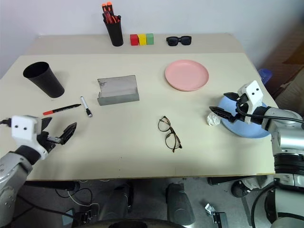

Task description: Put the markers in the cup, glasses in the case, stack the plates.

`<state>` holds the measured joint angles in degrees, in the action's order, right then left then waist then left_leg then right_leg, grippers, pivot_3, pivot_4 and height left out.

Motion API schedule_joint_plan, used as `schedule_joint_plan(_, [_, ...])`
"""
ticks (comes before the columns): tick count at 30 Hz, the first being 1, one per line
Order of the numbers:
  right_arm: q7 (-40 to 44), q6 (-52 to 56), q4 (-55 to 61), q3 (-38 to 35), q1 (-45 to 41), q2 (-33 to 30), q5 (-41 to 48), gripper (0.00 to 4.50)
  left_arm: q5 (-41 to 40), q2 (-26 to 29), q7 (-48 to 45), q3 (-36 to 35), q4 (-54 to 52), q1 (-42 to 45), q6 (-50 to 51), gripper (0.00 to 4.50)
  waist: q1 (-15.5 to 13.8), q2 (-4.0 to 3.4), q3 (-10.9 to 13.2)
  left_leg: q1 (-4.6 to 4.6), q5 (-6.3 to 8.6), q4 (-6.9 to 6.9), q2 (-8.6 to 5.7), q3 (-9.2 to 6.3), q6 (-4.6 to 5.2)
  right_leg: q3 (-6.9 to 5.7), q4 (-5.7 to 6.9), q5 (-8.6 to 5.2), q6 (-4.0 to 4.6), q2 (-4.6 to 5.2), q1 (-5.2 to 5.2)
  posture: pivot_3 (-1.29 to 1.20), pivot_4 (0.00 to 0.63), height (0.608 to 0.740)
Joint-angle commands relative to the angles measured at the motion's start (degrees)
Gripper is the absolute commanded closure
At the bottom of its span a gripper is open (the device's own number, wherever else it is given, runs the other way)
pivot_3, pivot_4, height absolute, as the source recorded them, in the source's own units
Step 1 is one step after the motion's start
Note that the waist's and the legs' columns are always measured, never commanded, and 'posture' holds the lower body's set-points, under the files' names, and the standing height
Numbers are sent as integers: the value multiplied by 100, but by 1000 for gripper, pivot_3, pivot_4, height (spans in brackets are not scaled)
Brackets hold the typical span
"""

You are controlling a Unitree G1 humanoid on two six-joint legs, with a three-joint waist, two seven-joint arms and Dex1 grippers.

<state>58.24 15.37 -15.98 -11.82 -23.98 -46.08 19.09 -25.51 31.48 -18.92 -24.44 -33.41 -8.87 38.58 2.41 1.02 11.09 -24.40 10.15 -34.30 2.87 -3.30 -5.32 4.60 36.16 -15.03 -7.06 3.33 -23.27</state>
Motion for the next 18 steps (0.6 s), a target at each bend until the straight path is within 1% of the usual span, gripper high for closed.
schedule_joint_plan(1, [-88, -48, 677, -72, 186, 128, 169, 0, 169, 69, 253, 206, 185, 388, 283, 39, 0, 0, 0, 0, 0, 0, 0, -3, 0, -1, 1, 0, -1, -1, 1, 0, 150, 740])
schedule_joint_plan(2, [-152, 45, 980, -31, 268, 206, 216, 0, 170, 79, 360, 206, 318, 559, 501, 39, 5, 0, 0, -1, 0, 0, 0, -4, 0, 0, 1, 0, -2, -2, 2, 0, 150, 740])
schedule_joint_plan(4, [-236, 295, 1743, 122, 393, 407, 412, 0, 173, -71, 720, 459, 458, 1216, 1015, 39, 4, -1, 1, 0, 0, 0, 1, -6, 0, -1, 3, 0, -3, -4, 2, 0, 150, 740])
schedule_joint_plan(6, [-411, 584, 2480, 338, 510, 672, 605, 0, 412, -253, 1215, 755, 692, 1889, 1470, 39, -1, 1, 1, 1, -1, -5, 1, -15, 0, -3, 13, 1, -4, -9, 1, 0, 150, 740])
schedule_joint_plan(8, [-615, 853, 3116, 604, 655, 931, 723, 0, 643, -531, 1765, 893, 891, 2475, 2075, 39, 0, 2, 0, 0, -1, -15, 2, -20, -1, -4, 18, 2, -7, -12, 6, 0, 150, 740])
schedule_joint_plan(10, [-813, 1103, 3578, 867, 757, 1152, 798, 0, 751, -801, 2140, 877, 1039, 2924, 2568, 39, -3, 4, -2, -2, -1, -17, 1, -20, -1, -4, 17, 3, -14, -11, 10, 0, 150, 740])
schedule_joint_plan(13, [-1068, 1320, 3955, 1214, 830, 1356, 731, 0, 779, -1275, 2476, 672, 1195, 3385, 3104, 39, 0, 5, -2, -2, -1, -16, 1, -23, -1, -7, 16, 8, -29, -11, 9, 0, 150, 740])
schedule_joint_plan(18, [-1331, 1432, 4257, 1787, 758, 1474, 455, 0, 962, -1649, 2739, 580, 1479, 3819, 3756, 39, 0, 6, -2, -1, -1, -15, 1, -25, -1, -9, 19, 8, -28, -12, 7, 0, 150, 740])
